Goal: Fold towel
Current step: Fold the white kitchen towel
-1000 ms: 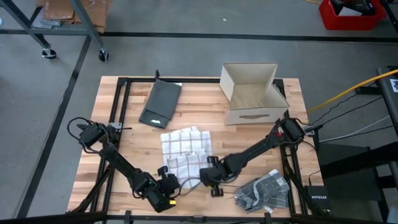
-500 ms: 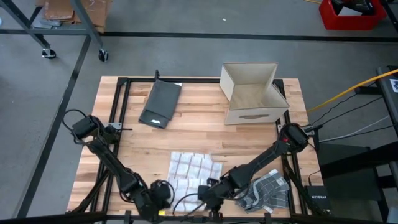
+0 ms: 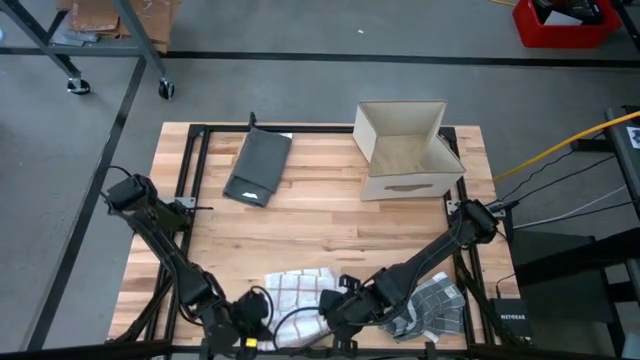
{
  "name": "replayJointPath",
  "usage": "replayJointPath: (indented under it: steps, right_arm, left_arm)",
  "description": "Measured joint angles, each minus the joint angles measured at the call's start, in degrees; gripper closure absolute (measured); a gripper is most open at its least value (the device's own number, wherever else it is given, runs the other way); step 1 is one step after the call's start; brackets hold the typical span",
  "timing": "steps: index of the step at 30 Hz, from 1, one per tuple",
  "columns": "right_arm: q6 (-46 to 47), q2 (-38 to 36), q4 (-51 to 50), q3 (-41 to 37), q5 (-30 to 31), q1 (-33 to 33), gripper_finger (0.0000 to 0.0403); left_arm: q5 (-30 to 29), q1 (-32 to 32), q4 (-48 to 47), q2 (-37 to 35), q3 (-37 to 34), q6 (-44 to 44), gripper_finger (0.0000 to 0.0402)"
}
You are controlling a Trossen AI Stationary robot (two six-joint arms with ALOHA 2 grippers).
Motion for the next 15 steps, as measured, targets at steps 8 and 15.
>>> replayJointPath:
  steps: [8,15]
  right_arm:
    - [1.88,0.00,-4.55,0.01,5.84,-0.94,0.0389]
    - [-1.92,0.00,-9.29,-1.04,10.01,-3.56,0.0389]
  left_arm:
    - [-4.10,3.45,-15.74,-3.55,0.11,-2.19,0.0396]
    - [-4.24,7.34,-20.21,-3.55,-1.58,-0.83,0.0398]
